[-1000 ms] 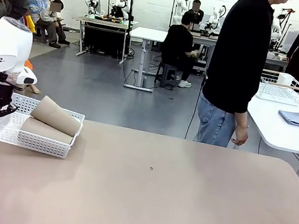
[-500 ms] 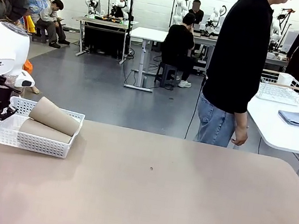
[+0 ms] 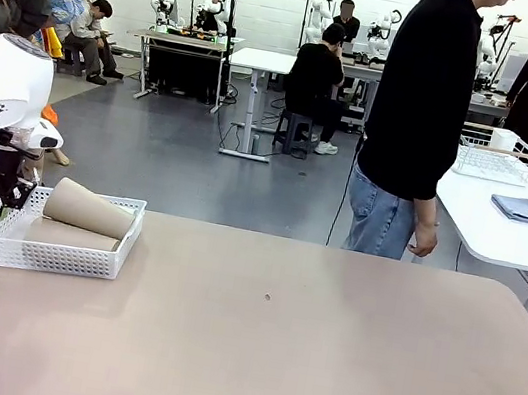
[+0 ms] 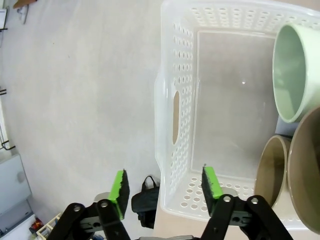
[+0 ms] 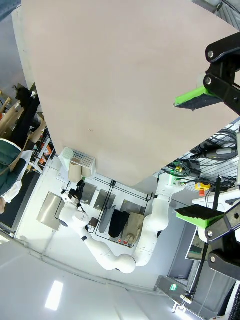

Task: Clean and organize the cups into the basket.
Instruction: Move the Organizing basket back to the left side of the table.

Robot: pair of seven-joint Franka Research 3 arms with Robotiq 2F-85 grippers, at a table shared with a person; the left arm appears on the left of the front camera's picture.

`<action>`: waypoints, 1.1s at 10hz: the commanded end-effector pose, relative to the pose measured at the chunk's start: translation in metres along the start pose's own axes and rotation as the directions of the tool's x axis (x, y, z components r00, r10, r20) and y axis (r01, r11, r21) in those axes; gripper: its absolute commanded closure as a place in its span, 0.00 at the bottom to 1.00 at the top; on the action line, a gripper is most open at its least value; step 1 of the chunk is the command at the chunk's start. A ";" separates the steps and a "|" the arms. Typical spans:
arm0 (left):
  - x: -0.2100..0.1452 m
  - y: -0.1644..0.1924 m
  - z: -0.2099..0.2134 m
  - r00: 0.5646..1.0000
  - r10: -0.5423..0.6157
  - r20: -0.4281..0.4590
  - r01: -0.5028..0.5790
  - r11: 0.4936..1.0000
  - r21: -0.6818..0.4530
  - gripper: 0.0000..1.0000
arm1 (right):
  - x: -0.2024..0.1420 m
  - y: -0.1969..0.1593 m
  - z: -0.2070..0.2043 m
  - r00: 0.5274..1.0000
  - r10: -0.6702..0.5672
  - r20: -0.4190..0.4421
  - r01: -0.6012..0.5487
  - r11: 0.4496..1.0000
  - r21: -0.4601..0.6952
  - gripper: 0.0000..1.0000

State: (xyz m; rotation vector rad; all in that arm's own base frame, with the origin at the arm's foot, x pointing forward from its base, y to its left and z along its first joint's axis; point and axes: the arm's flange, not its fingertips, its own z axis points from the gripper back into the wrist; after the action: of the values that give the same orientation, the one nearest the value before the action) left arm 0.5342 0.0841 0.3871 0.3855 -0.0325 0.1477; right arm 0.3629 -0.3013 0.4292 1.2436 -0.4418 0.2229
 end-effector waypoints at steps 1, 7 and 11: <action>-0.001 0.008 0.008 0.999 0.029 0.028 -0.029 1.000 0.000 0.00 | 0.001 0.000 -0.001 1.000 0.005 -0.002 -0.005 1.000 0.001 0.00; -0.070 0.025 0.189 0.961 0.119 0.249 -0.056 0.968 -0.245 0.00 | 0.001 0.000 -0.001 1.000 0.005 -0.002 -0.005 1.000 0.001 0.00; -0.148 0.020 0.228 0.967 -0.006 0.257 0.064 0.973 -0.220 0.00 | 0.001 0.000 -0.001 1.000 0.005 -0.002 -0.005 1.000 0.001 0.00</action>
State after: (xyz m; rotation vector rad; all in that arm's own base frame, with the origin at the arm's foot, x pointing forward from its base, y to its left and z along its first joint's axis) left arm 0.3963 -0.0156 0.6227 0.1664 -0.3491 0.0977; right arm 0.3635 -0.3009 0.4294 1.2432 -0.4412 0.2246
